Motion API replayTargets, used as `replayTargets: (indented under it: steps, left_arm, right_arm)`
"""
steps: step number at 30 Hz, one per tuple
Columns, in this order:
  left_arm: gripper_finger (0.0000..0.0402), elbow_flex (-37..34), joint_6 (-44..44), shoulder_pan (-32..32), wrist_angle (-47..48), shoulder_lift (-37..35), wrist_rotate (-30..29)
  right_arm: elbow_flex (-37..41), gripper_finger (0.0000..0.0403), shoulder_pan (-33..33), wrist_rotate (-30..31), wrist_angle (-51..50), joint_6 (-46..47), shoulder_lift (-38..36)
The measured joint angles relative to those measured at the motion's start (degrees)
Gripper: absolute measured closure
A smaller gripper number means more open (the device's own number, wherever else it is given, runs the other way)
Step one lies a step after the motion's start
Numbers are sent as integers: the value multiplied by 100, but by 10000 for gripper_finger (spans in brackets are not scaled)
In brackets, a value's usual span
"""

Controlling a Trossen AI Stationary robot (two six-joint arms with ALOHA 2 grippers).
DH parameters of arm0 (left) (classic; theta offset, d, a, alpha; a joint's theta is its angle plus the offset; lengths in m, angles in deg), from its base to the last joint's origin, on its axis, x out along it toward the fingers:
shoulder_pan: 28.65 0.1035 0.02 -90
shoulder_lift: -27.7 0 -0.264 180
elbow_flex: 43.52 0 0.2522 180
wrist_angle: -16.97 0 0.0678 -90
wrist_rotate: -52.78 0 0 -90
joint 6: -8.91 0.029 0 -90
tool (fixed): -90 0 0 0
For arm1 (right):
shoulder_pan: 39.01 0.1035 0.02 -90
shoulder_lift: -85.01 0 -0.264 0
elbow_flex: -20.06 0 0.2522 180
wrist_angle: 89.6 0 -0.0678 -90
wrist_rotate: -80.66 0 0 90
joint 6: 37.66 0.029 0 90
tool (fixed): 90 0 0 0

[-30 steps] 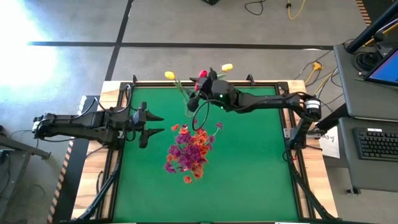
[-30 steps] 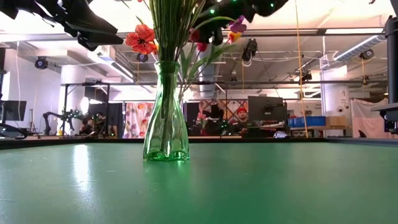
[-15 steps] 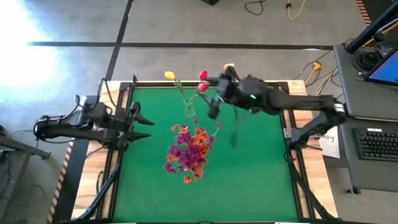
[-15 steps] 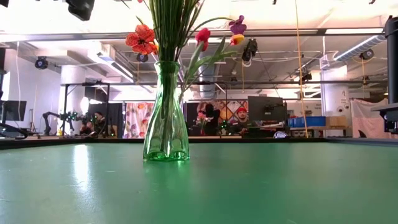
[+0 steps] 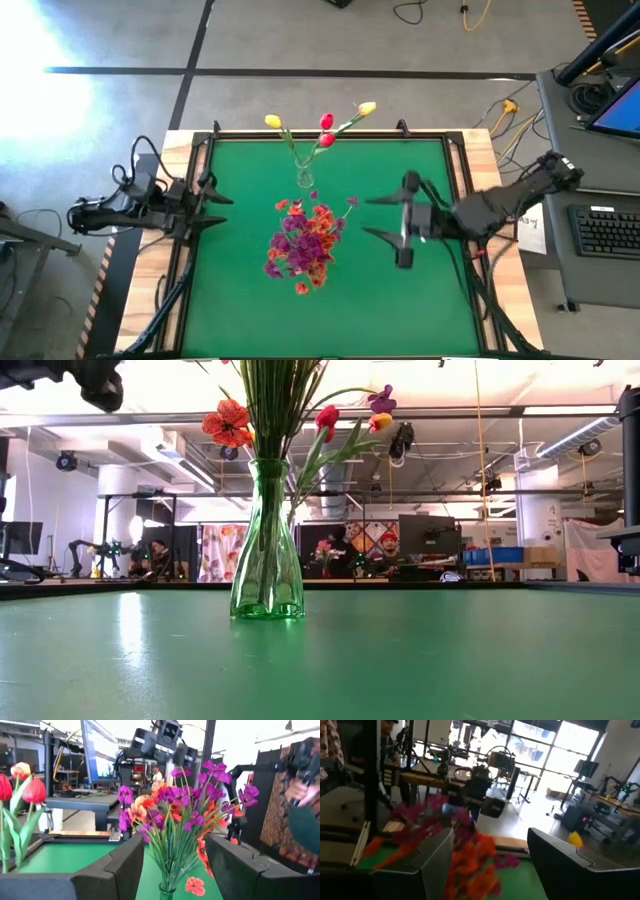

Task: Sort flowers into vase by color
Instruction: Return to Home Position

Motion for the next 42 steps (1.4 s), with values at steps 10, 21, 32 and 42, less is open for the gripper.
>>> replayTargets:
  steps: [10,21,32,42]
  left_arm:
    - [201,-978,-224,0,-834,-575,308]
    - [201,-1424,-61,0,-1022,-641,302]
    - [216,-2228,155,2,-1566,-594,210]
    - [259,-2230,44,4,-1372,-487,-300]
  right_arm:
    - [1602,156,1075,914,1124,317,-670]
    - [3543,156,1129,715,2985,350,-1710]
    - [5660,156,127,-219,5400,851,-1652]
    - [6631,156,-1380,-1707,7124,405,-1325]
